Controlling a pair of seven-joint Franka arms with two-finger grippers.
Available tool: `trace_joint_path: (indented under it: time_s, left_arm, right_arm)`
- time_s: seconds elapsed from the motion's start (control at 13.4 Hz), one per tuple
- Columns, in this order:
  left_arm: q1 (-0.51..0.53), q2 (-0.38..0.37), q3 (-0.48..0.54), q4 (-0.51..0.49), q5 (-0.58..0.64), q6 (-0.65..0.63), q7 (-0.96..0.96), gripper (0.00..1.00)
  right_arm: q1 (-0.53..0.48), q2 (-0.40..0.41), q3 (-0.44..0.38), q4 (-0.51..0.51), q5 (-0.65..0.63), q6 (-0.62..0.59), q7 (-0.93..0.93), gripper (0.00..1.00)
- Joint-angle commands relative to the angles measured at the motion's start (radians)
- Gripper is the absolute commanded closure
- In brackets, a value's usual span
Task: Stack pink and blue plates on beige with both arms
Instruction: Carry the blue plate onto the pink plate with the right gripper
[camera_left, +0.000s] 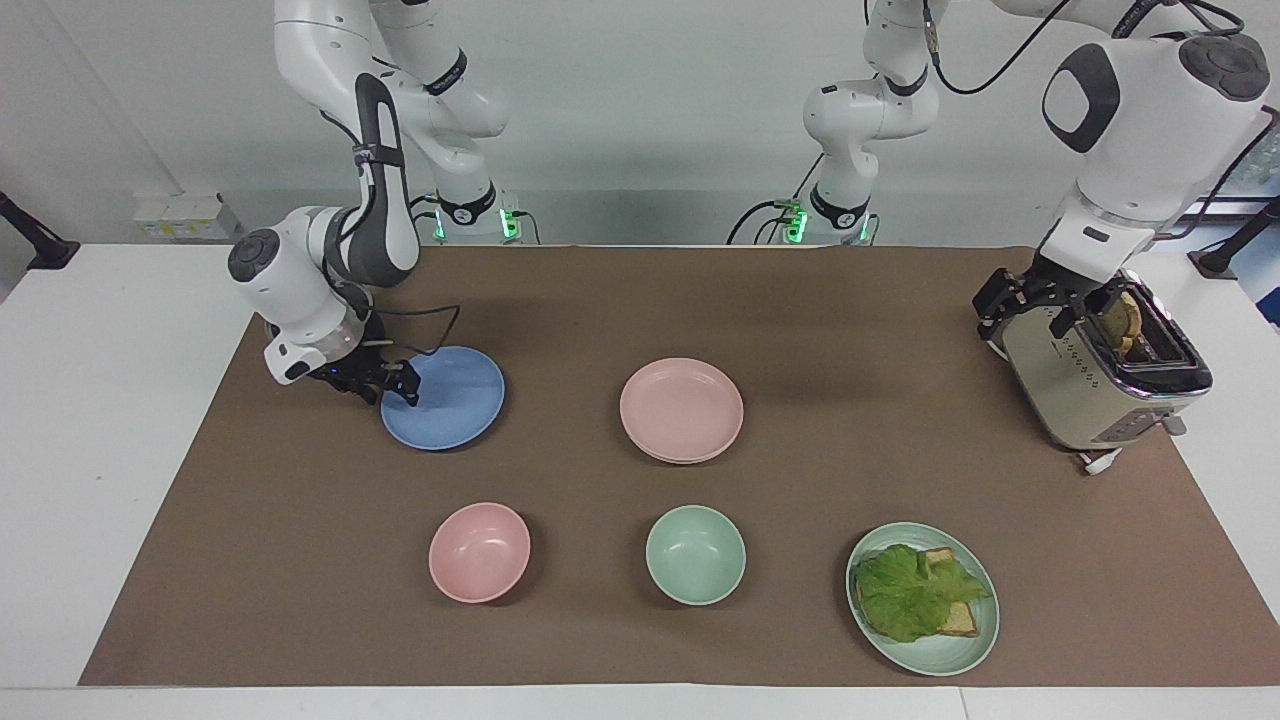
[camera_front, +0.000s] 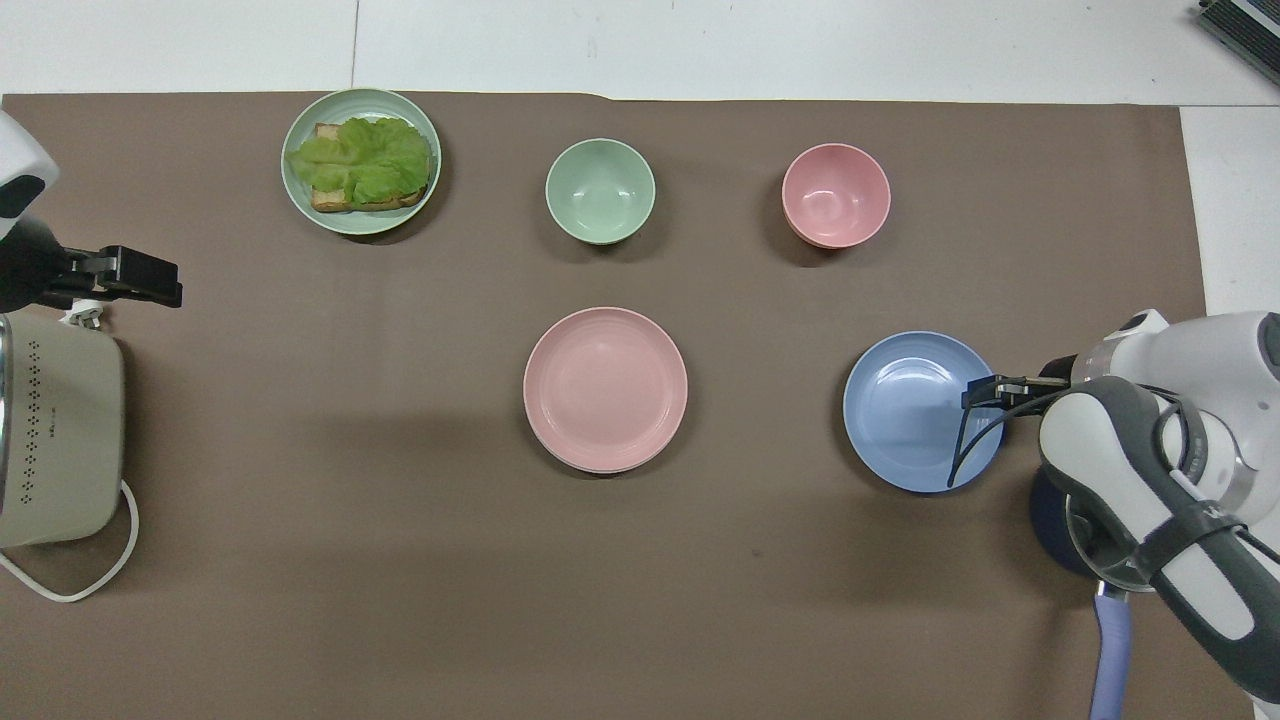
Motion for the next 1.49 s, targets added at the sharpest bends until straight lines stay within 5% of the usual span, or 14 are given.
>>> trace_joint_path:
  time_s: [0.0, 0.07, 0.9, 1.42]
  left_arm:
    - [-0.002, 0.006, 0.0, 0.023, -0.001, -0.025, -0.012, 0.0]
    - [-0.002, 0.006, 0.0, 0.023, -0.001, -0.022, -0.008, 0.0]
    - [0.01, 0.006, 0.004, 0.023, -0.001, -0.024, -0.009, 0.0]
    - [0.012, 0.006, 0.004, 0.023, -0.001, -0.024, -0.009, 0.0]
  right_arm:
    - [-0.015, -0.008, 0.01, -0.017, 0.031, 0.011, -0.045, 0.91]
    - [-0.015, -0.008, 0.01, -0.017, 0.031, 0.008, -0.045, 1.0]
    - [0.034, -0.07, 0.022, 0.081, 0.062, -0.087, -0.033, 1.0]
    - [0.314, -0.027, 0.021, 0.161, 0.138, -0.032, 0.207, 1.0]
